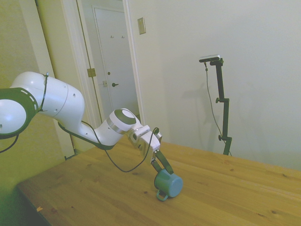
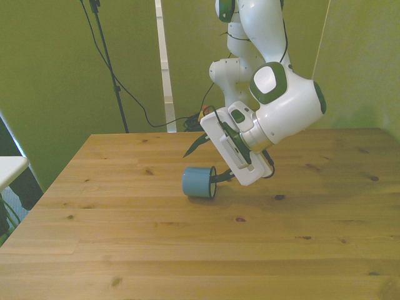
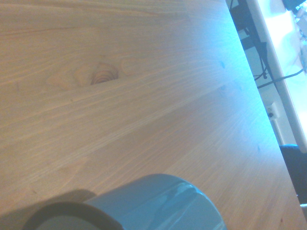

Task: Flip the mug upright

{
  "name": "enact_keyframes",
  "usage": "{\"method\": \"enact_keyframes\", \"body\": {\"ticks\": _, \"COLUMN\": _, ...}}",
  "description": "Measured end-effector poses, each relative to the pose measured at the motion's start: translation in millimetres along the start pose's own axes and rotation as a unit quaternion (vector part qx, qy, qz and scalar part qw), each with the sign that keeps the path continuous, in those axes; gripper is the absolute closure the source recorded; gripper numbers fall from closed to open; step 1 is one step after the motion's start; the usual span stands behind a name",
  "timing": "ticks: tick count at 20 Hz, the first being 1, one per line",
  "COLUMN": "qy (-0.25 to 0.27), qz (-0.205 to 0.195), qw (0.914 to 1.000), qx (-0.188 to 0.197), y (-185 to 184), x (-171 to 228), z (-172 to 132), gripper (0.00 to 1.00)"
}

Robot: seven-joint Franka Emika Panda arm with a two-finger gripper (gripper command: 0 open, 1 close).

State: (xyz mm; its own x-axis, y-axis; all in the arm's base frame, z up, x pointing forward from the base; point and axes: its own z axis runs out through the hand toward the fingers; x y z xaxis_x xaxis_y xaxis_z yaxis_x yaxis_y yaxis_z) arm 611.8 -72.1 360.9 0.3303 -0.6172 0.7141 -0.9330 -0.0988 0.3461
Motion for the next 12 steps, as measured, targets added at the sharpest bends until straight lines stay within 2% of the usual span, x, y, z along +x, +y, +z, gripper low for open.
{"method": "enact_keyframes", "body": {"ticks": 2, "qy": 0.000, "qz": 0.001, "qw": 1.0000, "qx": -0.004, "y": -1, "x": 0, "z": 3, "gripper": 0.00}}
{"method": "enact_keyframes", "body": {"ticks": 3, "qy": 0.000, "qz": 0.001, "qw": 1.0000, "qx": -0.005, "y": -1, "x": 0, "z": 4, "gripper": 1.00}}
{"method": "enact_keyframes", "body": {"ticks": 12, "qy": -0.001, "qz": 0.003, "qw": 0.9999, "qx": -0.015, "y": -2, "x": 3, "z": 17, "gripper": 1.00}}
